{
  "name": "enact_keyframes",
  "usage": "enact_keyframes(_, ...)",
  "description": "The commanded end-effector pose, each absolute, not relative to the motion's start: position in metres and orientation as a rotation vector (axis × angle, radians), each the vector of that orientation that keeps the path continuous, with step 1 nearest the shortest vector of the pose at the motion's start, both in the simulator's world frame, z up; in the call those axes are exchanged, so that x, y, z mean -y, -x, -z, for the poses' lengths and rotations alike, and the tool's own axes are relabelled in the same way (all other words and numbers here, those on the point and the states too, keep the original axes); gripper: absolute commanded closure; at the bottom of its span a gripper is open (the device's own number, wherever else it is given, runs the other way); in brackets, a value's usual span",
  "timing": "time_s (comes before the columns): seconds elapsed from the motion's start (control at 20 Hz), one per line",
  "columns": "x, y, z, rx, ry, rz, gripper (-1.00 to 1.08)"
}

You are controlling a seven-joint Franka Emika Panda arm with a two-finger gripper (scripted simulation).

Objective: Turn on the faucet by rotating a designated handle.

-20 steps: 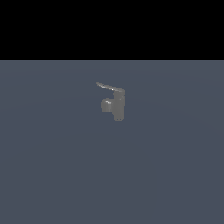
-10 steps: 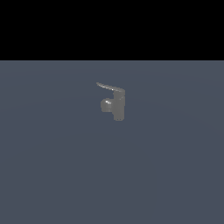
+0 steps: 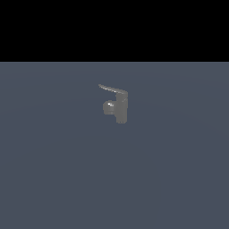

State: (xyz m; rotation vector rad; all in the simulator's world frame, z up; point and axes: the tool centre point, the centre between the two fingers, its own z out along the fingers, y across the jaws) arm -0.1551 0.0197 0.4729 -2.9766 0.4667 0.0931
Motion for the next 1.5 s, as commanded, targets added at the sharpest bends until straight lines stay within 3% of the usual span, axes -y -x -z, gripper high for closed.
enact_keyframes(0.0,-0.02,0.134,-0.467,-0.573,2.938,-0.111,1.08)
enact_keyframes(0.65,-0.021,0.03,-0.417,-1.129,2.729,-0.198,1.08)
enact_keyframes(1.45,-0.022,-0.081,-0.318,-1.794,2.424,-0.214,1.08)
